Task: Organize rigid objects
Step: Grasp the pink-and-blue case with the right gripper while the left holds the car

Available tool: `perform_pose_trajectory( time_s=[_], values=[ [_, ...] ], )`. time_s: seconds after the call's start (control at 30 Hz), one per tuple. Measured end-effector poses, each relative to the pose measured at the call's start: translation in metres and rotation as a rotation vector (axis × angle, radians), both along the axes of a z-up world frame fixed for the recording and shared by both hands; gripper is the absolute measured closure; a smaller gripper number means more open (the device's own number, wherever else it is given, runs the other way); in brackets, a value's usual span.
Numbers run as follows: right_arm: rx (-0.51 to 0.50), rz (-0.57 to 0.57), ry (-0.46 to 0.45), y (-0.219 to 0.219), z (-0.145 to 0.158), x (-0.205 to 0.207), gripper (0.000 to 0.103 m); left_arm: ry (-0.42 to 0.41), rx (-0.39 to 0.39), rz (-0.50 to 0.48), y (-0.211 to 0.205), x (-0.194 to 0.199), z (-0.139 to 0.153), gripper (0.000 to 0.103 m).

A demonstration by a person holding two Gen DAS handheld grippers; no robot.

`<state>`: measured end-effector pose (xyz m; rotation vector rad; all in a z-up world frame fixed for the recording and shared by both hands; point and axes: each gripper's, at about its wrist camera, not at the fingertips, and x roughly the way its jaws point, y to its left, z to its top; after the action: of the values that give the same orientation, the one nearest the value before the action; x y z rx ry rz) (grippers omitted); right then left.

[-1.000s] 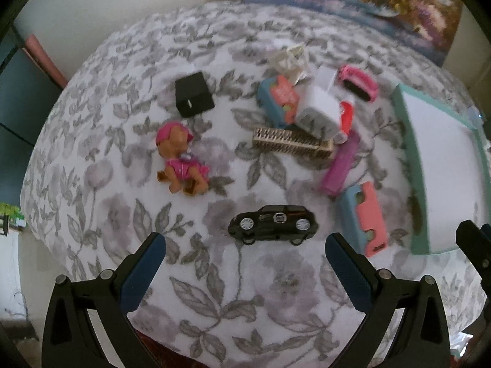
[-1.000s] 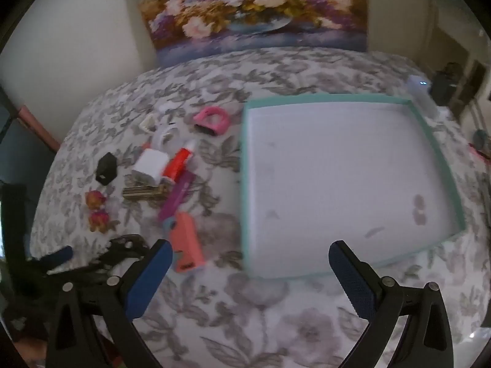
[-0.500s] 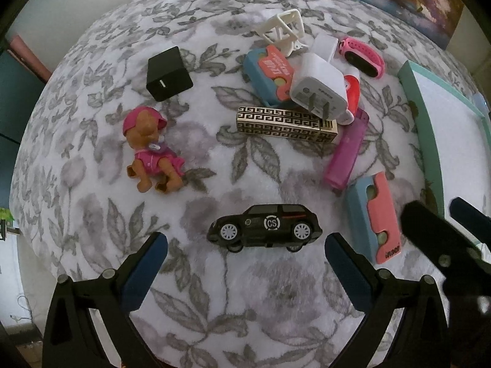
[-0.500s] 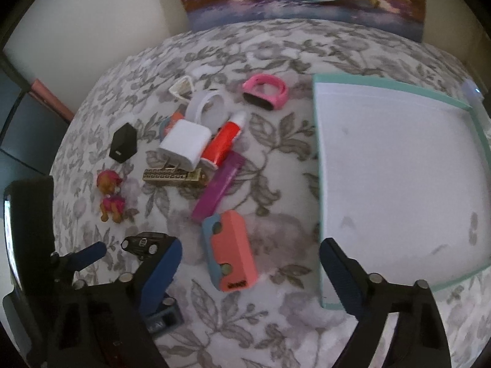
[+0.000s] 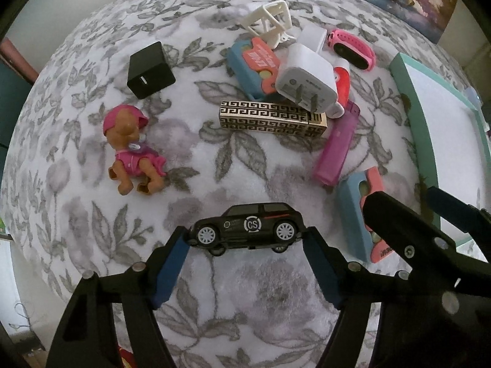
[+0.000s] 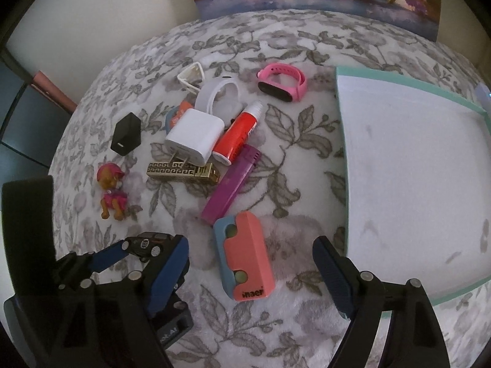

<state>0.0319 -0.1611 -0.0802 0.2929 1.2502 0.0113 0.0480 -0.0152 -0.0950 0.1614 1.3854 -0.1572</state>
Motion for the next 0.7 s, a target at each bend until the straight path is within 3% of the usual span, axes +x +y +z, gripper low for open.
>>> perform_pose_trajectory(
  time_s=[0.3,0.57,0.7],
  values=[
    [0.007,0.004,0.009,0.002,-0.004,-0.001,0.018,-0.016,0.011,0.118,0.034,0.007,0.001,0.026],
    [0.007,0.032,0.044,0.008,-0.017,-0.002,0.029,-0.026,-0.012,0.258,0.065,0.016,-0.001,0.026],
    [-0.013,0.051,0.061,0.012,-0.025,-0.002,0.035,-0.026,-0.021,0.28,0.07,0.019,-0.003,0.026]
  ],
)
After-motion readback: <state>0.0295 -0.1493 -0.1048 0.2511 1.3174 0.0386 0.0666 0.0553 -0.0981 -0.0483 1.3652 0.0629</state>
